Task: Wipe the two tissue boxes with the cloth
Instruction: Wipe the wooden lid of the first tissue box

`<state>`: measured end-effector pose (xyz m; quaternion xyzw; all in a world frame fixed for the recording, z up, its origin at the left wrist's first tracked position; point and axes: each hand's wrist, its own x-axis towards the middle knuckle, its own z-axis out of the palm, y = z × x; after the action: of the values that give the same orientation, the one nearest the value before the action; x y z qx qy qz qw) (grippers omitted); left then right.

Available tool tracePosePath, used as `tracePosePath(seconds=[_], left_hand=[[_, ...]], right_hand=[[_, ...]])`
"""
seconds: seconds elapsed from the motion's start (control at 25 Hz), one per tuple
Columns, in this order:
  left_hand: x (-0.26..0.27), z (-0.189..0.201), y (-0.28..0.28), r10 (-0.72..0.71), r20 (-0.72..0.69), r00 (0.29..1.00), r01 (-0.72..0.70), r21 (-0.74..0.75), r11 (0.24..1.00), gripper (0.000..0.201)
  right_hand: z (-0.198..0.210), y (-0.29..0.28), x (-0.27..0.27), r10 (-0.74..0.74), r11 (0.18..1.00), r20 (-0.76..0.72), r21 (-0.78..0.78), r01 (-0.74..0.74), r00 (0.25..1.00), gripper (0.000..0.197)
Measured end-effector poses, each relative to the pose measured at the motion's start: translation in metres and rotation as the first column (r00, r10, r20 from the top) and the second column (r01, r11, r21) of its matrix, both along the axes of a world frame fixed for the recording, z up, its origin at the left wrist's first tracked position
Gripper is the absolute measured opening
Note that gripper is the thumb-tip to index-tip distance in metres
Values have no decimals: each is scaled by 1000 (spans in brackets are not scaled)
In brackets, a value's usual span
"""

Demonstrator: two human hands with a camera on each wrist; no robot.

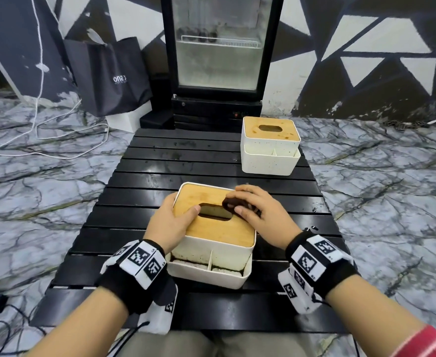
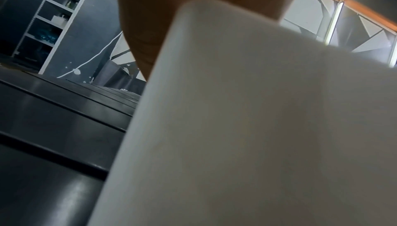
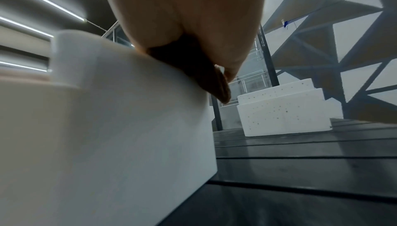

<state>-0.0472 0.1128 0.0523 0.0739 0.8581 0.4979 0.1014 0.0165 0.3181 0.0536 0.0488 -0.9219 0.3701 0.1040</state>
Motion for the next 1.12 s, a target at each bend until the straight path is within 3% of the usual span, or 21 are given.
tracePosePath(seconds=[0.12, 0.24, 0.36, 0.6, 0.88, 1.12], left_hand=[[0, -2, 2, 23, 6, 1000, -23, 0, 1000, 39], [-2, -4, 2, 38, -4, 999, -38, 0, 999, 39], [-3, -5, 1, 28, 6, 1000, -28, 17, 999, 39], [-1, -4, 1, 19, -14, 1000, -19, 3, 1000, 43], [-1, -5, 1, 7, -49, 999, -8, -23, 1000, 44], [-1, -3, -2, -35, -40, 999, 35, -4, 999, 44]], right_hand=[[-6, -8, 10, -6, 1000, -28, -18, 5, 1000, 31], [-13, -22, 34, 76, 997, -112, -2, -77, 991, 33], [-12, -20, 36, 136, 991, -95, 7, -136, 986, 33], [-7, -9, 14, 19, 999, -27, -31, -20, 999, 34], [-16, -23, 42, 123, 992, -104, -3, -124, 987, 33], [-10, -2, 5, 36, 999, -63, 6, -35, 997, 31]])
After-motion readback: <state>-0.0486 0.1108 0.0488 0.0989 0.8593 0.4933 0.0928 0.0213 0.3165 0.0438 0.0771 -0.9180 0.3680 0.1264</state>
